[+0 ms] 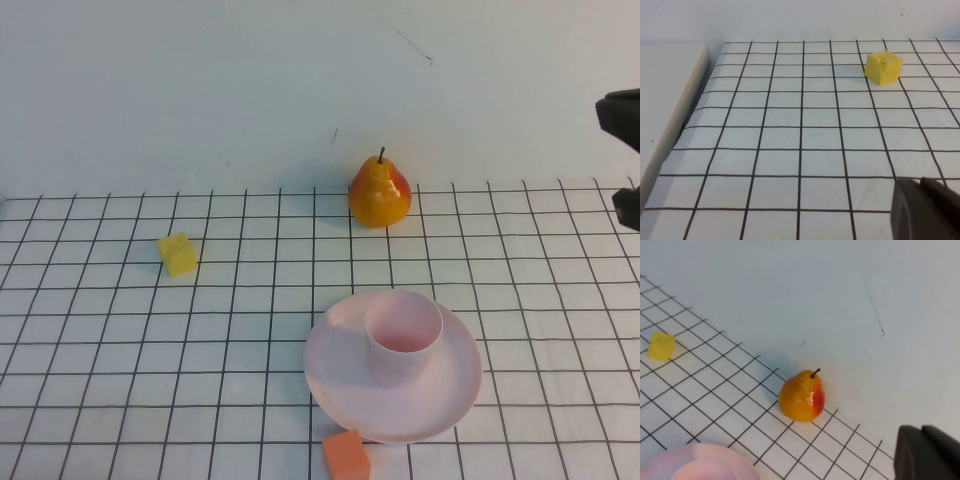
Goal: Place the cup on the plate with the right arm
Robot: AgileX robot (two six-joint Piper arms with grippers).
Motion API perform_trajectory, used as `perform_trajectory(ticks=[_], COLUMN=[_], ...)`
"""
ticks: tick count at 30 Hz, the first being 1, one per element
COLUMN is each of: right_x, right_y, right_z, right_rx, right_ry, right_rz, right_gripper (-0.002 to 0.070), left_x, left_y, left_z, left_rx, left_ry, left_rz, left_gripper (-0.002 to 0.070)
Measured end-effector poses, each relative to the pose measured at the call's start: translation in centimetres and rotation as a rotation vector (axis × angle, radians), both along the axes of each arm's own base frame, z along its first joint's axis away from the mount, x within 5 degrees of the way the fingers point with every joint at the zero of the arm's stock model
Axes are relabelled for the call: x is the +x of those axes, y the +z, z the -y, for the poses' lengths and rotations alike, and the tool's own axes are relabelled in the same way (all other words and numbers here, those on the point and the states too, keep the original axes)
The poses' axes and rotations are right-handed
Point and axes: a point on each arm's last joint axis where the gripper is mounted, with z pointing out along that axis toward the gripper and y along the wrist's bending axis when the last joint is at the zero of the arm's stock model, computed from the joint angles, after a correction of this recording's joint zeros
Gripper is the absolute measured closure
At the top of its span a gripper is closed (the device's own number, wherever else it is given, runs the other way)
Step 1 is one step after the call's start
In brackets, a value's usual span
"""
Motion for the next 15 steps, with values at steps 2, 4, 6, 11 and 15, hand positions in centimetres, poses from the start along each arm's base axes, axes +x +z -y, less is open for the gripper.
perform_trajectory(ticks=[2,4,6,11,15], right_x=[0.02,-0.01,-0.02,-0.04,-0.02], right_y=[0.01,0.01,0.01,0.01,0.07], right_z=[-0.01,-0.06,-0.10,-0.13,-0.14], right_rx=[0.003,0.020,0.031,0.031,0.036], right_ry=[0.000,-0.001,-0.001,0.003,0.003], right_rz=[0.005,-0.003,-0.009,-0.009,-0.003], right_gripper=[0.0676,0.0676,0.0676,0.0676,0.0676], left_x=[0.00,0.00,0.00,0.00,0.00], left_y=[0.00,0.00,0.00,0.00,0.00], left_z=[0.00,0.00,0.00,0.00,0.00], left_rx=[0.000,0.000,0.000,0.000,0.000], left_ry=[0.000,0.000,0.000,0.000,0.000], left_rz=[0.000,0.000,0.000,0.000,0.000], left_gripper=[0.0678,0.0678,0.0678,0.0678,0.0678])
